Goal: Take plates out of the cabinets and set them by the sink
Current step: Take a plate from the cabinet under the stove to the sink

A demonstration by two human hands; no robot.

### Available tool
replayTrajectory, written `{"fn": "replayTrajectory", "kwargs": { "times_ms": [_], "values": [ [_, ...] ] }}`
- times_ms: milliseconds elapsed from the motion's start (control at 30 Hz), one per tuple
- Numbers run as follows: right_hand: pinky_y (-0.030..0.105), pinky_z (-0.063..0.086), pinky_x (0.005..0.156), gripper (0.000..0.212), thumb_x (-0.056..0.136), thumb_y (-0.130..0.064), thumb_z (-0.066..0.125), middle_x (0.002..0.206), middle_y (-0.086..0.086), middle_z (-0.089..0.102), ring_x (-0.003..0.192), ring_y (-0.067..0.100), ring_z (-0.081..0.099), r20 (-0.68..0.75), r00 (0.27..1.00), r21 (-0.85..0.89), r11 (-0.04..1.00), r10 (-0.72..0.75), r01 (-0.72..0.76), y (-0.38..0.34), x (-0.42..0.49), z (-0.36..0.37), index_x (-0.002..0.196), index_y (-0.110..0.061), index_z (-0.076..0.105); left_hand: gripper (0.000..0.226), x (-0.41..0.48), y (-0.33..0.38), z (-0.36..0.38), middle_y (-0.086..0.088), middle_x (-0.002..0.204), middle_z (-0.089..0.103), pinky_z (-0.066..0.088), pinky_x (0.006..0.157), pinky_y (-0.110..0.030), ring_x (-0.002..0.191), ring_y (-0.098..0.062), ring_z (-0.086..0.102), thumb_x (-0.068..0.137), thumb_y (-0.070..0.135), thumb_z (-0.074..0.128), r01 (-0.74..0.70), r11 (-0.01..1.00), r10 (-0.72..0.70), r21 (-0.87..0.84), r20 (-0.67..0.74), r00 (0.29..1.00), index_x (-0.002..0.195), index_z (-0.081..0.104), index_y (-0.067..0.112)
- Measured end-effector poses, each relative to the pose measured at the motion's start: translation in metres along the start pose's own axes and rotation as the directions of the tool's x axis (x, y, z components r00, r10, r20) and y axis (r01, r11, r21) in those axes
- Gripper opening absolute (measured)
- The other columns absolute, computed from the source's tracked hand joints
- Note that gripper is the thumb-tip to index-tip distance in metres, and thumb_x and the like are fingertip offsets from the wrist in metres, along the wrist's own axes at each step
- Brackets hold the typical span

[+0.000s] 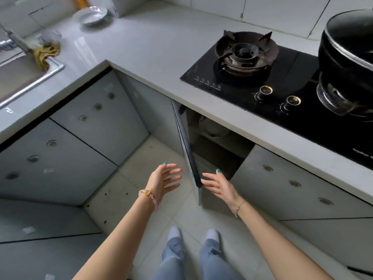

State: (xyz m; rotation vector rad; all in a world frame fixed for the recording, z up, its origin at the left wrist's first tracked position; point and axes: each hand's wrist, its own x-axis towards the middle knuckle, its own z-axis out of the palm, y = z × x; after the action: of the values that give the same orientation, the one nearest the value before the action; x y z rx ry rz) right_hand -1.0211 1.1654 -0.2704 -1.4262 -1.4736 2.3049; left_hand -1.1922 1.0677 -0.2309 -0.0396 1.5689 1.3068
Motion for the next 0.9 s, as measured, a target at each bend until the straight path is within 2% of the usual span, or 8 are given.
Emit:
{"fn": "replayTrajectory", "kwargs": {
  "times_ms": [67, 133, 200, 267, 367, 533, 767, 900],
  "values": [
    [0.028, 0.031, 0.103, 0.058, 0.102, -0.041, 0.009, 0.136, 0.006, 0.055, 0.126, 0.02, 0.049, 0.044, 0.999, -0.025, 1.0, 0.012, -0.011, 0.003, 0.0, 0.024, 0.136, -0.016, 0.047, 0.02, 0.006, -0.003, -0.014, -0.004, 0.1, 0.067, 0.05, 0.077, -0.033, 0.091, -0.021, 0.061, 0.096, 0.023, 0.043, -0.07, 0.992, 0.078, 0.102, -0.082, 0.994, 0.1, 0.061, 0.015],
    [0.024, 0.032, 0.098, 0.057, 0.102, -0.041, 0.009, 0.138, 0.005, 0.053, 0.121, 0.016, 0.051, 0.083, 0.996, -0.032, 0.999, 0.021, -0.019, 0.004, 0.001, 0.048, 0.138, -0.016, 0.046, 0.019, 0.017, -0.008, -0.026, -0.005, 0.113, 0.062, 0.047, 0.087, -0.035, 0.099, -0.019, 0.057, 0.093, 0.018, 0.051, -0.154, 0.929, 0.2, 0.337, -0.105, 0.974, 0.112, 0.056, 0.016],
    [0.023, 0.034, 0.096, 0.056, 0.101, -0.042, 0.01, 0.137, 0.004, 0.053, 0.115, 0.013, 0.053, 0.117, 0.993, 0.008, 0.999, 0.033, -0.035, 0.006, 0.003, 0.069, 0.138, -0.017, 0.044, 0.039, 0.031, -0.013, -0.033, -0.004, 0.127, 0.056, 0.044, 0.097, -0.036, 0.107, -0.018, 0.055, 0.089, 0.018, 0.059, -0.187, 0.828, 0.254, 0.528, -0.055, 0.966, 0.126, 0.049, 0.015],
    [0.025, 0.034, 0.1, 0.055, 0.101, -0.044, 0.01, 0.135, 0.006, 0.055, 0.115, 0.014, 0.051, 0.116, 0.993, 0.056, 0.997, 0.038, -0.045, 0.009, 0.007, 0.08, 0.137, -0.019, 0.044, 0.057, 0.043, -0.016, -0.036, -0.004, 0.134, 0.049, 0.043, 0.098, -0.034, 0.113, -0.02, 0.054, 0.085, 0.02, 0.065, -0.164, 0.783, 0.229, 0.6, -0.032, 0.973, 0.137, 0.04, 0.014],
    [0.036, 0.032, 0.11, 0.058, 0.1, -0.048, 0.012, 0.131, 0.009, 0.058, 0.123, 0.02, 0.051, 0.02, 1.0, 0.153, 0.988, 0.023, -0.026, 0.012, 0.011, 0.073, 0.135, -0.017, 0.047, 0.071, 0.06, -0.02, -0.04, -0.005, 0.137, 0.048, 0.045, 0.099, -0.036, 0.118, -0.022, 0.053, 0.08, 0.024, 0.069, -0.101, 0.74, 0.147, 0.665, -0.013, 0.989, 0.141, 0.033, 0.015],
    [0.041, 0.039, 0.103, 0.057, 0.099, -0.05, 0.017, 0.124, 0.011, 0.062, 0.115, 0.024, 0.058, -0.155, 0.988, 0.297, 0.954, -0.005, 0.051, -0.002, 0.005, 0.04, 0.127, -0.015, 0.053, 0.056, 0.068, -0.023, -0.039, -0.003, 0.125, 0.059, 0.051, 0.091, -0.034, 0.109, -0.019, 0.058, 0.075, 0.018, 0.066, -0.166, 0.686, 0.168, 0.708, 0.068, 0.984, 0.129, 0.049, 0.015],
    [0.042, 0.045, 0.096, 0.057, 0.098, -0.053, 0.021, 0.112, 0.009, 0.068, 0.112, 0.026, 0.06, -0.22, 0.975, 0.47, 0.871, -0.037, 0.139, -0.03, 0.011, 0.034, 0.118, -0.015, 0.058, 0.048, 0.068, -0.01, -0.075, -0.003, 0.111, 0.067, 0.056, 0.081, -0.037, 0.097, -0.02, 0.064, 0.07, 0.012, 0.068, -0.186, 0.74, 0.217, 0.646, 0.032, 0.976, 0.118, 0.061, 0.013],
    [0.044, 0.045, 0.096, 0.056, 0.098, -0.052, 0.023, 0.115, 0.011, 0.067, 0.111, 0.028, 0.06, -0.228, 0.972, 0.505, 0.846, -0.059, 0.17, -0.046, 0.018, 0.047, 0.115, -0.014, 0.06, 0.031, 0.067, 0.007, -0.107, -0.002, 0.093, 0.069, 0.054, 0.077, -0.027, 0.081, -0.017, 0.062, 0.071, 0.008, 0.065, -0.177, 0.715, 0.269, 0.676, -0.032, 0.963, 0.102, 0.069, 0.014]
  ]
}}
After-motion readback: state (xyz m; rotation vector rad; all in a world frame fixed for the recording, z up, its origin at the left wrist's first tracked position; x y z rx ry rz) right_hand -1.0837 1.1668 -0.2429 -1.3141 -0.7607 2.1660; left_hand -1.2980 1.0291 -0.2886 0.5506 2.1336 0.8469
